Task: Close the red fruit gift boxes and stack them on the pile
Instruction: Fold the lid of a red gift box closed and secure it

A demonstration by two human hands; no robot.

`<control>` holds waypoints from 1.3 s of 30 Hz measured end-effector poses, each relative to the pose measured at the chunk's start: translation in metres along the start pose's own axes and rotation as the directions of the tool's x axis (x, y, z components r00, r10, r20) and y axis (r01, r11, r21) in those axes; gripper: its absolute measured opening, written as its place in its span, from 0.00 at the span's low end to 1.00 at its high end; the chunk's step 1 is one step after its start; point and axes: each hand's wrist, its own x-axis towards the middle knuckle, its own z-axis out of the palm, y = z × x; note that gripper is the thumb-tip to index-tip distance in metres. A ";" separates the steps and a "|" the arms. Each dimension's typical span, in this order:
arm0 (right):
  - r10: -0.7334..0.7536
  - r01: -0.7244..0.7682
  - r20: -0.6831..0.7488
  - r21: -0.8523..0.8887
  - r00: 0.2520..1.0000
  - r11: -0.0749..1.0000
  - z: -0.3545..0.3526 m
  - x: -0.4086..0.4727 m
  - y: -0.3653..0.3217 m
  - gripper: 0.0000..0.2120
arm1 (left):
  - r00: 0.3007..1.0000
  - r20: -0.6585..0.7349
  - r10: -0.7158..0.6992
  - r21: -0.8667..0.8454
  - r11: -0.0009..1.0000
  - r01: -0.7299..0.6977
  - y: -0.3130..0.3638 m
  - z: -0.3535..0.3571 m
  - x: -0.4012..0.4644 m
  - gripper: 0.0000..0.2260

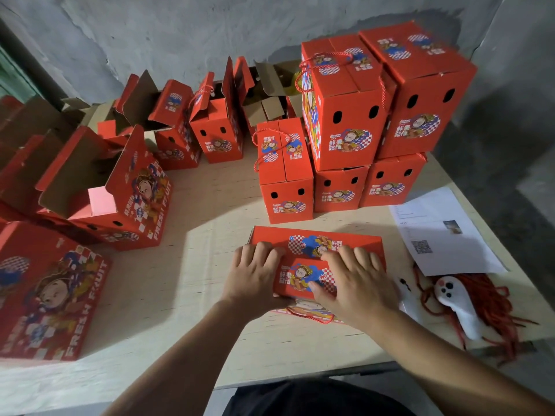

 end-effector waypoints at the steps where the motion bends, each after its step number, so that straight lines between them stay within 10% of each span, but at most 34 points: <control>1: 0.005 -0.005 0.002 -0.003 1.000 1.000 0.000 0.001 0.000 0.27 | 1.000 0.007 0.008 0.013 1.000 -0.008 0.000 0.000 0.001 0.46; 18: 0.076 -0.039 0.360 -0.107 0.930 0.993 -0.016 0.028 -0.010 0.39 | 0.995 0.086 -0.040 -0.044 0.998 0.044 0.001 0.003 0.002 0.52; 28: 0.077 -0.059 0.234 -0.083 0.969 0.995 -0.010 0.028 -0.015 0.37 | 1.000 -0.010 -0.022 -0.016 1.000 0.022 0.001 0.009 -0.007 0.43; 39: 0.087 -0.127 0.465 0.054 0.881 0.990 -0.005 0.041 -0.006 0.40 | 0.999 0.019 -0.026 -0.052 0.998 0.027 -0.002 0.010 -0.002 0.49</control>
